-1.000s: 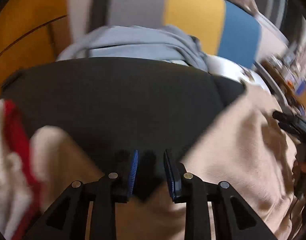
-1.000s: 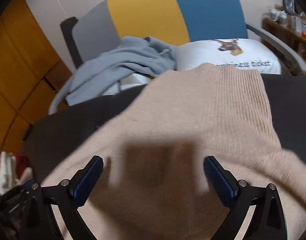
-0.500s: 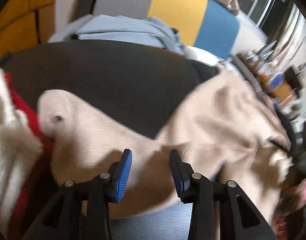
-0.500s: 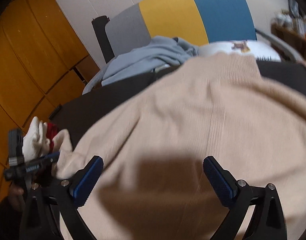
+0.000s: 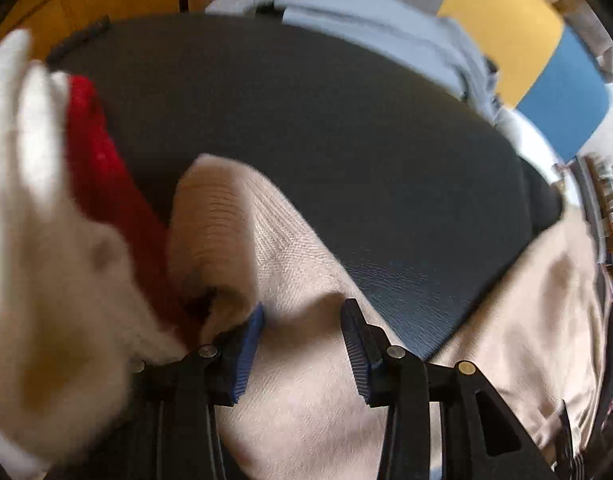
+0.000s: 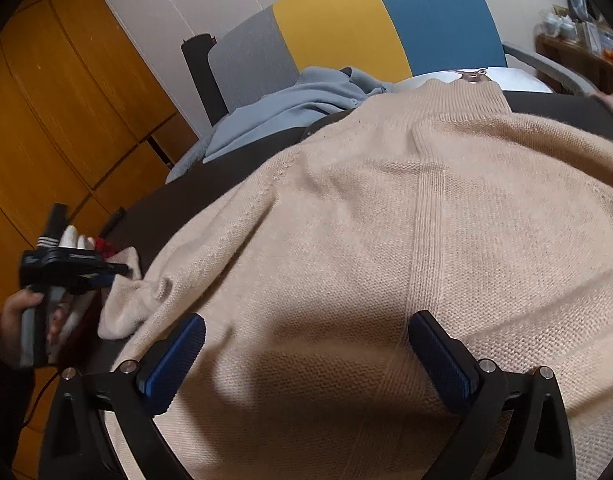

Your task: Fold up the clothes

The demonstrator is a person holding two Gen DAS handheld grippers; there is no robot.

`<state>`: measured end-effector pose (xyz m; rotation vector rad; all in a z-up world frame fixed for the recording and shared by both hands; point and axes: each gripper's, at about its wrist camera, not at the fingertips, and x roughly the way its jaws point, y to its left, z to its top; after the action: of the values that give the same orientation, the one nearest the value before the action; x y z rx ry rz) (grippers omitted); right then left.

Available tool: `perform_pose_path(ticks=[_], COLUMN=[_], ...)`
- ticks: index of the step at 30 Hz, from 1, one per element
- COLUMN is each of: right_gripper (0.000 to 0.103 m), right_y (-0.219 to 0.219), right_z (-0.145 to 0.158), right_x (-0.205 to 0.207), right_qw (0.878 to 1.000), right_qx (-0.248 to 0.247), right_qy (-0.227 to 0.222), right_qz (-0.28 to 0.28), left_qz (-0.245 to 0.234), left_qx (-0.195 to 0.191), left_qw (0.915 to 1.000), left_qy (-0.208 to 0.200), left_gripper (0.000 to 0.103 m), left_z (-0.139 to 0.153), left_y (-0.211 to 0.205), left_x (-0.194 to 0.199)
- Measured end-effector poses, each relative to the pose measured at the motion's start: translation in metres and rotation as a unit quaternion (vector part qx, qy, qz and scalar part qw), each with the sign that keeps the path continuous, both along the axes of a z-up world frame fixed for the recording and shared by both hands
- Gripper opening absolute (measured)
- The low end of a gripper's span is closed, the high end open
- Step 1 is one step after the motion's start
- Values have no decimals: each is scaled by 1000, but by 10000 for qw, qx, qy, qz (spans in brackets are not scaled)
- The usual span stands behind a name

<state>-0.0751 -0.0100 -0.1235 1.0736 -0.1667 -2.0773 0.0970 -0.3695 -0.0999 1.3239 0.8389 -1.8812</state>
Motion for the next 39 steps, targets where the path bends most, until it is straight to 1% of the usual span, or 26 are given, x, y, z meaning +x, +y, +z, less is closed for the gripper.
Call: perform_pose_path(ticks=[1, 3, 5, 10, 14, 17, 19, 20, 21, 22, 23, 24, 26, 27, 29, 30, 32, 33, 34, 35, 37, 38, 39], right_gripper=[103, 103, 103, 103, 103, 103, 103, 103, 103, 103, 103, 103, 103, 103, 103, 103, 103, 103, 103, 103, 103, 103, 103], right_y=[2, 8, 12, 14, 13, 15, 18, 20, 21, 22, 22, 23, 24, 24, 24, 24, 24, 24, 24, 24, 24, 24, 24], right_z=[0, 0, 0, 0, 0, 0, 0, 1, 1, 0, 0, 0, 0, 0, 0, 0, 0, -1, -1, -1, -1, -1, -1], right_x=[-2, -4, -6, -4, -3, -2, -4, -5, -6, -6, -6, -6, -7, -7, -7, -7, -7, -8, -7, -7, -7, -7, -7], right_qw=[10000, 9996, 9991, 9984, 9980, 9973, 9968, 9965, 9963, 9961, 9959, 9958, 9956, 9956, 9957, 9957, 9956, 9956, 9956, 9955, 9955, 9955, 9955], right_qx=[-89, -277, -403, -541, -612, -710, -771, -803, -827, -846, -866, -885, -905, -900, -889, -895, -906, -904, -906, -909, -916, -917, -916], right_qy=[-35, -100, -145, -171, -185, -200, -218, -229, -236, -241, -246, -251, -257, -256, -251, -252, -255, -255, -255, -255, -255, -254, -253], right_qz=[-1, -2, 2, -11, -21, -30, -14, -3, 1, 2, 3, 4, 8, 13, 20, 21, 23, 24, 24, 23, 21, 19, 15], left_qz=[22, 55, 108, 89, 101, 225, 264, 267, 286, 323, 364, 367, 310, 252, 118, 43, -65, -116, -163, -248, -489, -648, -705], left_qx=[-41, -81, -83, 93, 310, 362, 388, 470, 634, 916, 1228, 1360, 1246, 1207, 1340, 1330, 1134, 1028, 1025, 991, 881, 827, 741], left_qw=[10000, 9995, 9987, 9952, 9916, 9914, 9916, 9918, 9922, 9925, 9909, 9899, 9917, 9924, 9909, 9911, 9933, 9942, 9939, 9936, 9924, 9912, 9906], left_qy=[-61, -290, -484, -969, -1255, -1238, -1203, -1161, -1036, -744, -401, -149, -60, -19, -42, -106, -230, -289, -381, -489, -703, -808, -907], left_gripper=[44, 50, 51, 53, 53, 54, 52, 46, 33, 27, 24, 29, 38, 40, 45, 45, 46, 48, 50, 53, 64, 73, 77], left_z=[0, -3, -4, -7, -9, -12, -11, -10, -9, -6, -2, 3, 10, 12, 7, 5, 1, -1, -6, -10, -16, -18, -20], left_y=[0, 2, 2, -3, -6, -7, -5, -4, -5, -6, -8, -9, -9, -9, -10, -9, -8, -7, -5, -3, 6, 12, 16], left_x=[-4, -13, -19, -31, -36, -33, -32, -31, -29, -26, -23, -20, -19, -19, -21, -23, -28, -30, -34, -38, -48, -54, -58])
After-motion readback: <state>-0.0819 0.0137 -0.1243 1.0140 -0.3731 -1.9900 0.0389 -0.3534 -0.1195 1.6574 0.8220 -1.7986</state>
